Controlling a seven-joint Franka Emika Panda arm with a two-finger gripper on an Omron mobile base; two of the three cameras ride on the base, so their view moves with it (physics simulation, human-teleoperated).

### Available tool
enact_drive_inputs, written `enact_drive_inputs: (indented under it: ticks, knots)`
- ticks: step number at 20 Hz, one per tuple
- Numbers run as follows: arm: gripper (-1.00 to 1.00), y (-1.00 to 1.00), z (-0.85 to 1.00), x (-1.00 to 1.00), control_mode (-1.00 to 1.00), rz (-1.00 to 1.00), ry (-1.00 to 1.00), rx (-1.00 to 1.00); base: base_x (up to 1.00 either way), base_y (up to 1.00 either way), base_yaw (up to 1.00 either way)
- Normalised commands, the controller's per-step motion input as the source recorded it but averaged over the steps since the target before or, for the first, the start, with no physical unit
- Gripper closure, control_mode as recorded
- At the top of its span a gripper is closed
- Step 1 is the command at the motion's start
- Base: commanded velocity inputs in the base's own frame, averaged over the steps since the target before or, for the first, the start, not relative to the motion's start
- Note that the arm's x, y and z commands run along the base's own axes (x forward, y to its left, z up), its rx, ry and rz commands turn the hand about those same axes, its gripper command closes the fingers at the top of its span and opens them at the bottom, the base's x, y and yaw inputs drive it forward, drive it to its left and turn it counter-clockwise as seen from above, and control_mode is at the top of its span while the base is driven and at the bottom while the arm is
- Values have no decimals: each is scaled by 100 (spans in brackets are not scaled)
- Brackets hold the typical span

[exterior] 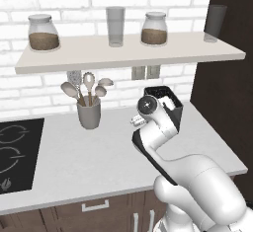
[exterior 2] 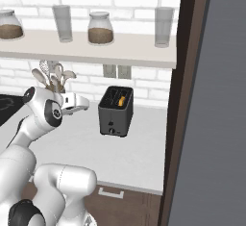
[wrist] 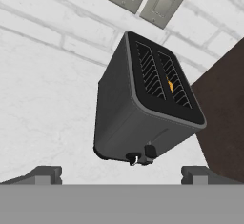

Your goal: Start the toaster. Once the lever pops up, take the bread to the plate on the dining counter.

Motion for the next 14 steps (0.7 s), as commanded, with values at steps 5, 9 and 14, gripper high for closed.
enact_drive_inputs:
  ticks: [5,9,14]
  knots:
    - [-100,0,0,0,-100,0,0,0,0,0,0]
    - [-100,0,0,0,-100,0,0,0,0,0,0]
    - [-100,0,0,0,-100,0,0,0,0,0,0]
